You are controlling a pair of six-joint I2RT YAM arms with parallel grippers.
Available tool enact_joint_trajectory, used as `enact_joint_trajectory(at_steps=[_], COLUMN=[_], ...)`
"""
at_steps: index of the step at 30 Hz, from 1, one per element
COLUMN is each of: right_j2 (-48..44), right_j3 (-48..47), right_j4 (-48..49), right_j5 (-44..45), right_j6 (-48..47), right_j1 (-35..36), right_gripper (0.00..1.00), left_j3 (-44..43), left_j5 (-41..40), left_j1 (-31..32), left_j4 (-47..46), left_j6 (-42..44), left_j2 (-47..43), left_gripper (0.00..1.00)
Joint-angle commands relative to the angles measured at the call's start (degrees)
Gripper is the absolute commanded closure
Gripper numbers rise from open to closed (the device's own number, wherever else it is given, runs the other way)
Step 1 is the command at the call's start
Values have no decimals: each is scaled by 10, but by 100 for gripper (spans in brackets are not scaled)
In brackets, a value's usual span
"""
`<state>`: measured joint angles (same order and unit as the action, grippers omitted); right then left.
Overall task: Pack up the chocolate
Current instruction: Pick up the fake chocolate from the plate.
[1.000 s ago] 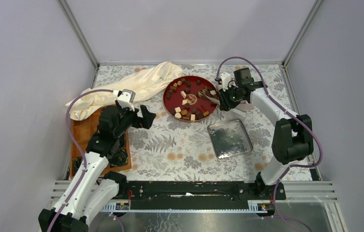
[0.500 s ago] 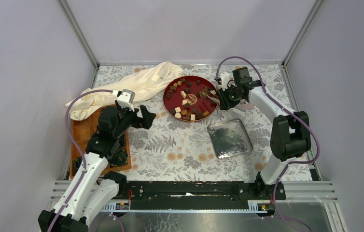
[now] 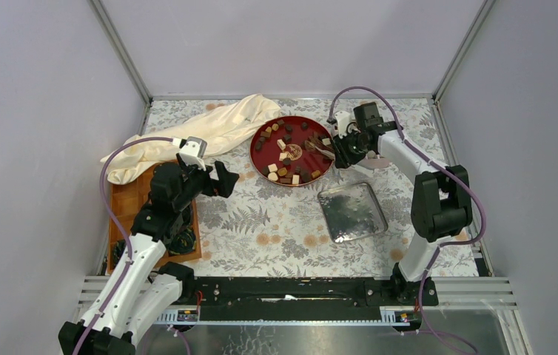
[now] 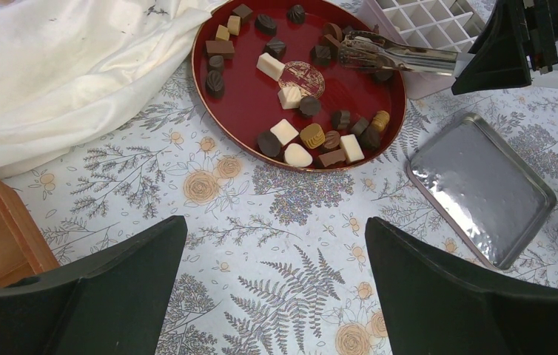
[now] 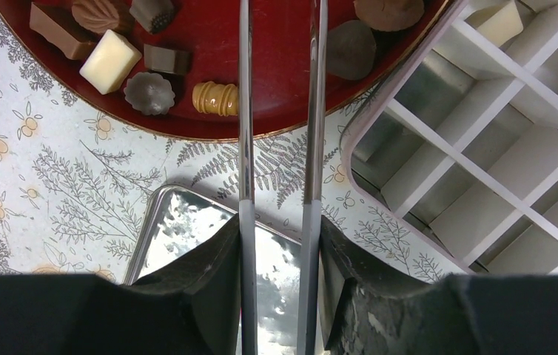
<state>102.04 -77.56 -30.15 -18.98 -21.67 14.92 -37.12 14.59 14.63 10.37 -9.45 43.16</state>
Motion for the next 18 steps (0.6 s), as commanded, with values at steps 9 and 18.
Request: enact_joint_trajectory(at_steps=[9, 18], right_j2=[32, 62], right_j3=[-58, -84], right_j4=[3, 1], right_j5=[6, 39], right_j6=[19, 23], right_j1=[10, 23], right_gripper=[56, 54], left_j3=[0, 0], left_j5=[3, 1], left_j1=[-2, -2], left_j4=[-15, -15], left_j6=[3, 3], left_j2=[2, 5], left_gripper=[1, 1])
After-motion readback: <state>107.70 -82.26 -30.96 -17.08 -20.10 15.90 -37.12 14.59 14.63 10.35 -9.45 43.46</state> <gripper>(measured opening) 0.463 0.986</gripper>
